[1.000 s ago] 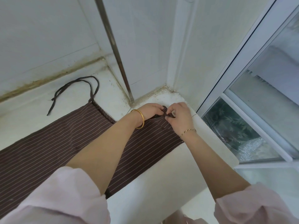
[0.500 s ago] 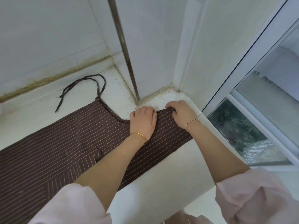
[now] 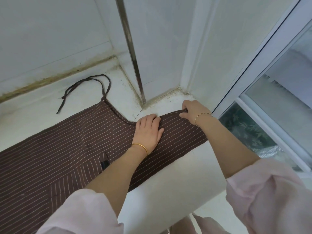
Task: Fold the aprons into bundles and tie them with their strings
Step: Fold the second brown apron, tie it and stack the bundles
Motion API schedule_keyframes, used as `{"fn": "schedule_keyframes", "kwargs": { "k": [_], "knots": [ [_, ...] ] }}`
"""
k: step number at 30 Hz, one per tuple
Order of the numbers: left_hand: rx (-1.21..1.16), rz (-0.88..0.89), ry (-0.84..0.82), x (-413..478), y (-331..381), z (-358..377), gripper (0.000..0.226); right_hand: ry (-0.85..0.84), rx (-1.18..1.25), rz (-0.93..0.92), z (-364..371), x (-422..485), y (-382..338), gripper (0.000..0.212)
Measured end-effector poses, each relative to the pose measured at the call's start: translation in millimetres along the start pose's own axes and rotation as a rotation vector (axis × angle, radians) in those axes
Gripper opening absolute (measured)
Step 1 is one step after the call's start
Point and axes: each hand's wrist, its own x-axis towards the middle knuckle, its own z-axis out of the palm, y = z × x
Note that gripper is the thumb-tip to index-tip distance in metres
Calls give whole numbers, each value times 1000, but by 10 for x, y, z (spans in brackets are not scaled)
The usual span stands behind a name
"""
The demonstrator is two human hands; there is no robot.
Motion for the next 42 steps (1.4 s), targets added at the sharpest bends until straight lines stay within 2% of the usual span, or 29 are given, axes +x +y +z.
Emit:
{"fn": "schedule_keyframes", "kwargs": {
  "k": [4, 8, 11, 16, 21, 25, 28, 31, 34, 39, 42],
  "knots": [
    [34, 42, 21, -16, -13, -2, 42, 85, 165, -17, 54, -56, 70, 20],
    [76, -15, 45, 156, 61, -75, 29, 227, 346, 122, 35, -168, 140, 25],
    [96, -24, -16, 350, 186, -108, 22, 190, 340, 177, 86, -224, 121, 47],
    [-2, -52, -128, 440, 246, -61, 21, 169, 412, 178, 88, -236, 69, 48],
    [-8, -68, -101, 403, 272, -40, 17, 41, 488, 282, 37, -149, 40, 39],
    [-27, -75, -38, 386, 270, 2, 8, 93, 512, 193, 54, -139, 24, 32],
    [-43, -73, -2, 364, 261, 38, 9, 164, 539, 160, 90, -177, 20, 43],
    [-48, -72, 10, 352, 251, 51, 9, 103, 641, 214, 70, -197, 1, 43],
    [-50, -83, -23, 361, 262, 51, 15, 97, 826, 296, 3, -200, -15, 28],
    [-62, -82, -6, 361, 252, 66, 16, 75, 703, 178, -10, -181, 22, 45],
    [-68, -86, 15, 366, 245, 67, 12, 132, 658, 103, 17, -225, -3, 43]
  ]
}}
